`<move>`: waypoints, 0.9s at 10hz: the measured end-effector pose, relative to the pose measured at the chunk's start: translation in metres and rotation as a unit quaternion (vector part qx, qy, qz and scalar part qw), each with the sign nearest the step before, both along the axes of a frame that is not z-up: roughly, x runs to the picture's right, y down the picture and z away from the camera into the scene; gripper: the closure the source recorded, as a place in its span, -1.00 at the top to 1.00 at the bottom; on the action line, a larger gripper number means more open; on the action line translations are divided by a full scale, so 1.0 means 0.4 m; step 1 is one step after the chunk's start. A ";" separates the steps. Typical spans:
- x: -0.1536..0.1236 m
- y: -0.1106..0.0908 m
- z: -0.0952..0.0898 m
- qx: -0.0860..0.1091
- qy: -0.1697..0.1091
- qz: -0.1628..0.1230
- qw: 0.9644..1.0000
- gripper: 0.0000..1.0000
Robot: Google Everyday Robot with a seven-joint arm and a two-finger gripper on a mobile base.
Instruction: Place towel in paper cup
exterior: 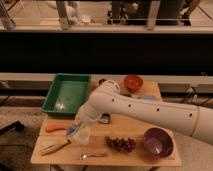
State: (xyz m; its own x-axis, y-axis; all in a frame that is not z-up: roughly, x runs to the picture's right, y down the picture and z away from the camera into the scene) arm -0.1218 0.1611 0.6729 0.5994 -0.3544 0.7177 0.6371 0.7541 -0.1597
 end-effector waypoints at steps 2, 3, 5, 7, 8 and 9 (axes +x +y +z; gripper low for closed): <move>-0.003 0.003 0.004 -0.003 -0.001 0.002 1.000 0.59; -0.004 0.004 0.004 -0.004 -0.002 0.001 1.000 0.60; -0.007 0.008 0.004 -0.006 -0.003 0.001 1.000 0.60; -0.007 0.010 0.005 -0.007 -0.003 0.000 1.000 0.60; -0.006 0.012 0.007 -0.007 -0.001 0.001 1.000 0.60; -0.006 0.009 0.006 -0.003 0.001 0.001 1.000 0.60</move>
